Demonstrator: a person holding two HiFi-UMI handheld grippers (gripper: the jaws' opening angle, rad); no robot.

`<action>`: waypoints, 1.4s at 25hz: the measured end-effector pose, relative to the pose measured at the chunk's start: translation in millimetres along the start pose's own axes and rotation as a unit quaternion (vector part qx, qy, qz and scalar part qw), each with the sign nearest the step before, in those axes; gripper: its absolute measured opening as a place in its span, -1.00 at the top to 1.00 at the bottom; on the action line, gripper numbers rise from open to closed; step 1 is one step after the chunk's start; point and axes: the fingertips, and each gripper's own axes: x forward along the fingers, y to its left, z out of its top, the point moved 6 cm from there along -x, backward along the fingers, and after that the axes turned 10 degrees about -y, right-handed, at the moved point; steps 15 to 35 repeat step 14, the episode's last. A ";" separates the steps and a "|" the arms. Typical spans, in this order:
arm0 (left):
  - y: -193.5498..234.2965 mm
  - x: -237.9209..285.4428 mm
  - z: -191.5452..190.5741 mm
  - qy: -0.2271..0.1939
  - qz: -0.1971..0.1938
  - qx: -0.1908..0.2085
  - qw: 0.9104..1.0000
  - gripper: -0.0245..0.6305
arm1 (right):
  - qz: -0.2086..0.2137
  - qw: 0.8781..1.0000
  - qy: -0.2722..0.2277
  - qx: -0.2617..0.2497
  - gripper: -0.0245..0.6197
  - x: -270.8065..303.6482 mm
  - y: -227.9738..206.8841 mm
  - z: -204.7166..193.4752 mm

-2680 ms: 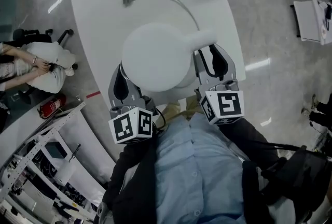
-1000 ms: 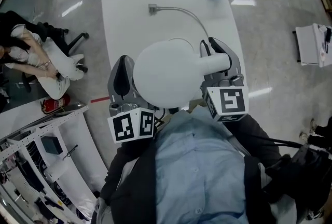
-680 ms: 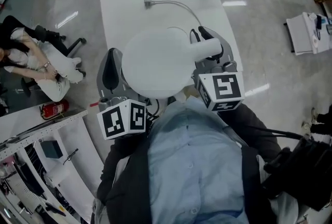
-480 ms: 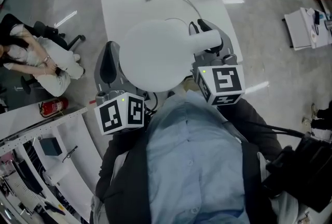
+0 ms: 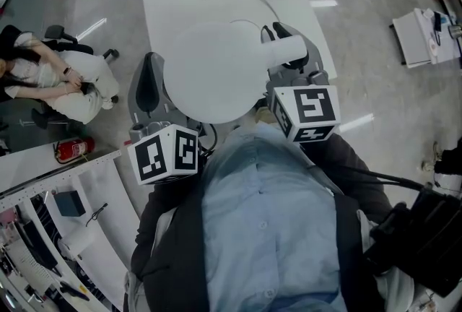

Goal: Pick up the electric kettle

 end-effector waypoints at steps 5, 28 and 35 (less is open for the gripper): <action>-0.9 -0.7 2.1 -0.002 0.000 0.002 1.000 0.93 | 0.000 1.000 -0.002 0.001 0.64 -0.4 0.1 1.5; -5.1 0.1 1.4 -0.003 0.001 0.004 1.000 0.93 | 0.001 1.000 -0.003 0.001 0.64 -0.8 -4.0 1.5; -5.1 0.1 1.4 -0.003 0.001 0.004 1.000 0.93 | 0.001 1.000 -0.003 0.001 0.64 -0.8 -4.0 1.5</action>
